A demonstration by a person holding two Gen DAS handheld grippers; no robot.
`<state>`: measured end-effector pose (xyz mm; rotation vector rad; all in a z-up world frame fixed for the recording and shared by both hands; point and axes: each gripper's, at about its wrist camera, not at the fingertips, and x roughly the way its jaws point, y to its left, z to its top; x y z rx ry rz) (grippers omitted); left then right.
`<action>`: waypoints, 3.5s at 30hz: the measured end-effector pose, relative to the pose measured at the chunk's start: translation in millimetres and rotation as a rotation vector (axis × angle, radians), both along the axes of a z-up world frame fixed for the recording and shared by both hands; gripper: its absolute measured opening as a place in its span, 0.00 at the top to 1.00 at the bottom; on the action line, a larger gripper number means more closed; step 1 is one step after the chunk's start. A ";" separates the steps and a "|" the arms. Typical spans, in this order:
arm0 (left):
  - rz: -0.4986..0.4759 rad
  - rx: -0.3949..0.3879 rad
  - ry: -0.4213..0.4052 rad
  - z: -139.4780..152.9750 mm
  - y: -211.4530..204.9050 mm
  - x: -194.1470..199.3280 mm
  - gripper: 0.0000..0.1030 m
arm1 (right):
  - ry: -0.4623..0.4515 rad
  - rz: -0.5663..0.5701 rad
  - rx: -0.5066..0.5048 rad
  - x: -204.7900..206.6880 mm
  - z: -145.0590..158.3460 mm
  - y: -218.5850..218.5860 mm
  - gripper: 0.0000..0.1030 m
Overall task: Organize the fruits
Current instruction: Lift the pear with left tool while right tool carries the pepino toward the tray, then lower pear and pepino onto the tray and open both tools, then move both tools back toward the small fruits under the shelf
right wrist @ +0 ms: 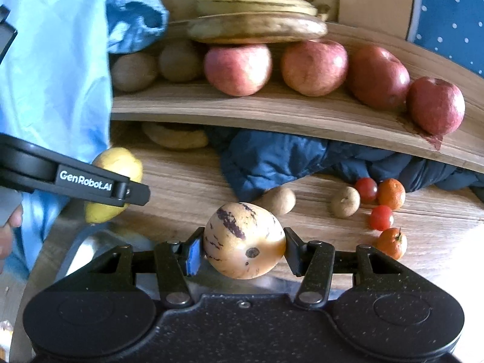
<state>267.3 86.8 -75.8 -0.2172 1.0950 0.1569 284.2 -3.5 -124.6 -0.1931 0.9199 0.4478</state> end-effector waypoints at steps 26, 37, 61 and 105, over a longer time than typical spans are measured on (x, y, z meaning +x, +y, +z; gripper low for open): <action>0.075 -0.029 0.052 0.8 -23.2 -69.9 0.46 | 0.067 0.200 0.007 -61.6 1.9 0.4 0.47; 0.085 -0.039 0.066 -2.0 -31.4 -84.3 0.46 | 0.076 0.224 0.001 -71.4 2.3 -4.8 0.46; 0.096 -0.022 0.067 2.8 -46.9 -101.0 0.43 | 0.071 0.234 0.007 -84.4 6.6 -18.0 0.40; 0.091 0.100 0.308 17.4 -100.2 -180.8 0.01 | 0.092 0.297 0.065 -139.2 32.1 -105.1 0.01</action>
